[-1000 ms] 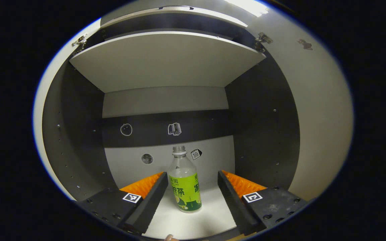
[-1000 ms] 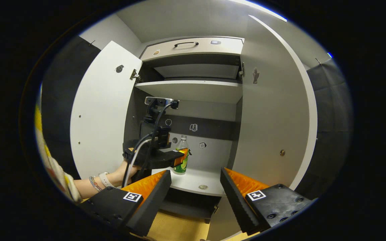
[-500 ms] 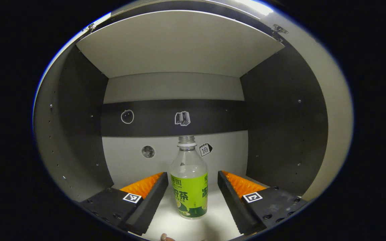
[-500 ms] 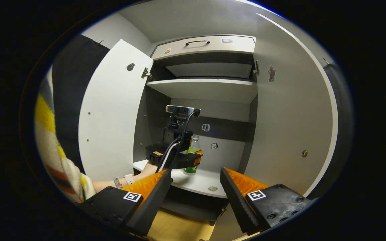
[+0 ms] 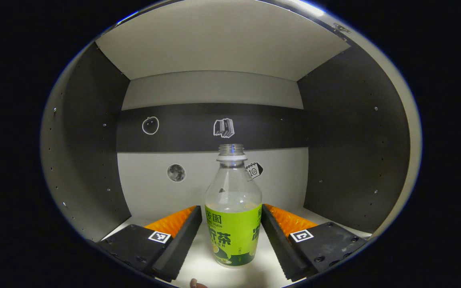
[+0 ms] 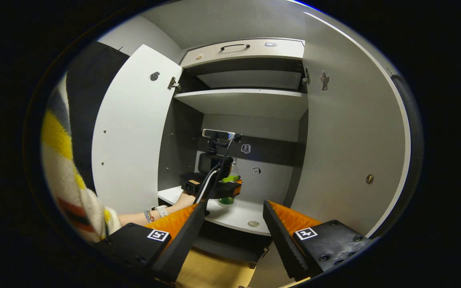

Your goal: Grasp the bottle in the cabinet with the left hand and place it on the coaster, then close the right door with the right hand and the left door with the left hand.

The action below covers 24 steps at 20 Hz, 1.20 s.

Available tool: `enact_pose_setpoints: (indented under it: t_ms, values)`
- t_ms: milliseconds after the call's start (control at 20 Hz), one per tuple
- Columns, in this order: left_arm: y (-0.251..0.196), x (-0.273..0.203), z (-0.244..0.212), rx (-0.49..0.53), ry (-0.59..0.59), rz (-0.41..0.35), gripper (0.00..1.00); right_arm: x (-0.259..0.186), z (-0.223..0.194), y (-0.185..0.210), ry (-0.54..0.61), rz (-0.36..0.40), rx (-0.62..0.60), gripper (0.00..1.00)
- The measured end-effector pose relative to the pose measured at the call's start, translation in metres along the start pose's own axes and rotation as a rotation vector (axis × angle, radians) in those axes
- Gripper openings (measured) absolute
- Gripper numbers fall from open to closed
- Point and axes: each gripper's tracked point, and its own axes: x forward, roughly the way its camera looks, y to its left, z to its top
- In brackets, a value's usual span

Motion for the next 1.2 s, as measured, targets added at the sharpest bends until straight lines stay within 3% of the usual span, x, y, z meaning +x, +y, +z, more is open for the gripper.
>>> enact_pose_setpoints:
  t_ms: [200,500,750,1200]
  values:
    - [-0.005,-0.001,-0.001,0.003,0.011,-0.029,0.79,-0.002,0.002,0.001,0.000,0.009,0.020,0.98]
    - [-0.004,-0.027,0.022,0.010,-0.045,-0.032,0.78,-0.012,0.008,-0.001,-0.021,-0.011,0.044,0.98]
    - [0.000,-0.063,0.022,-0.005,-0.017,-0.051,0.78,-0.031,0.016,0.009,-0.036,-0.012,0.064,0.98]
    - [-0.013,-0.177,0.031,-0.003,-0.025,-0.119,0.77,-0.083,0.026,0.007,-0.048,-0.122,0.029,0.98]
